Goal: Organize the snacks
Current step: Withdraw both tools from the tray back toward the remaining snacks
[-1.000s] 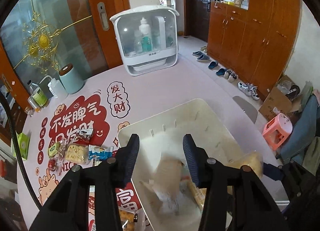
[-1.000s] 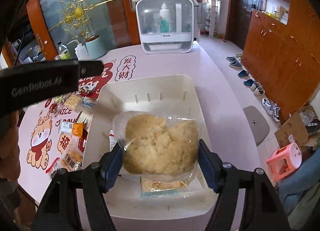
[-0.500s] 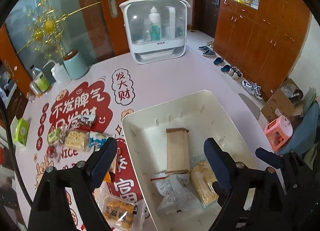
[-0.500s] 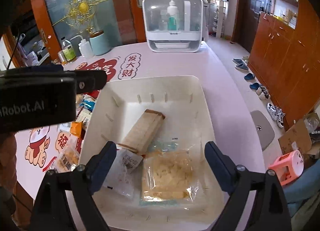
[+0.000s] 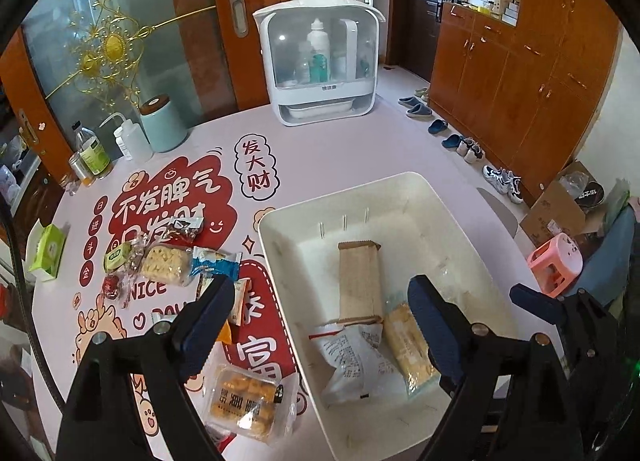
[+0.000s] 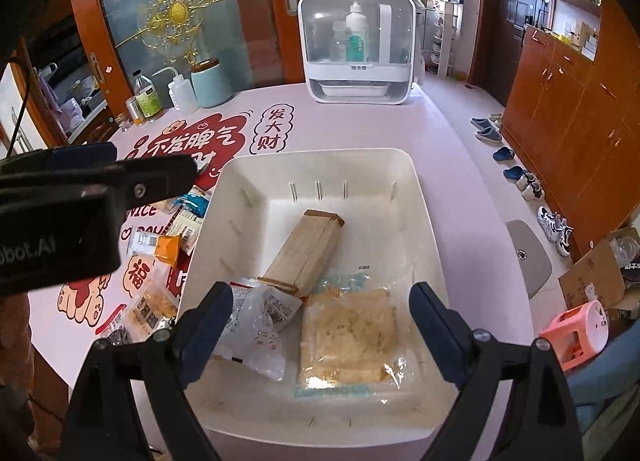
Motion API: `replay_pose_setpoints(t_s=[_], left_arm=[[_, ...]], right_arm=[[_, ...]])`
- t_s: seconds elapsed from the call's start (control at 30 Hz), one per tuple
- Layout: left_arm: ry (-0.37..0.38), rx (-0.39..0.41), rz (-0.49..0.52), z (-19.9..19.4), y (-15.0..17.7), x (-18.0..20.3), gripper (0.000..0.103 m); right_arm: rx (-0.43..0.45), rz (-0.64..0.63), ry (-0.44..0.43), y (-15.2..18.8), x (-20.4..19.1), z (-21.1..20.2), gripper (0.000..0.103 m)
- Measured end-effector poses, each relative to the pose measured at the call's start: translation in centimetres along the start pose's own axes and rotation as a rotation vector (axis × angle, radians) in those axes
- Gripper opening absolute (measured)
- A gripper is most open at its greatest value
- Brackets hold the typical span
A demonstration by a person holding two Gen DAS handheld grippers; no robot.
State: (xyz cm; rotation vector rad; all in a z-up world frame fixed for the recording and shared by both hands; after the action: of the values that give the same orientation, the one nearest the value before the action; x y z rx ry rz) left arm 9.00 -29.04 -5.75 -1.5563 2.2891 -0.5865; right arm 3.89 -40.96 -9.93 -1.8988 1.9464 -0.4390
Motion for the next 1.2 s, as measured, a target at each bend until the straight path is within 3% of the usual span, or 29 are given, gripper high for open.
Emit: replay_pose_setpoints(t_s=[0.33,0.73,0.9,1.07,1.2], left_arm=[[-0.023,-0.010,-0.028,-1.8,3.3,-2.7,0.088],[-0.091,-0.062,-0.156,-2.4,9.3,-11.3,0.088],[-0.142,-0.001,-0.179,-4.0,10.7,-15.6,0.088],[-0.227,0.080,-0.107,-5.9,11.2,-19.3,0.088],[-0.245,0.117,-0.089,-7.3,11.0,-22.7,0.088]], right_arm=[[-0.005,0.041,0.004,1.3,-1.0,-0.9,0.091],[-0.018,0.018,-0.006,1.0,-5.5,-0.6,0.091],[0.020,-0.049,-0.029,0.3,-10.1,-1.2,0.091],[0.071,-0.111,-0.056,-0.5,-15.0,-2.0,0.091],[0.067,-0.138,-0.103,-1.6,-18.4,-2.1,0.091]])
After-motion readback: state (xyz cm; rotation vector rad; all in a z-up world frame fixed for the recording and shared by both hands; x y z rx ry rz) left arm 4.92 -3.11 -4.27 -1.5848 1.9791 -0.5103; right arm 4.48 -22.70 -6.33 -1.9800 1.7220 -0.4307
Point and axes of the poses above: each gripper's, at about its wrist camera, not at the fingertips, and z roughly the way its jaws point, x to its right, y to its underside, the point moved 1 cm from there along z, roughly the way its jaws point, and after that the axes turned 7 degrees about -x, right-handed, at the moved point
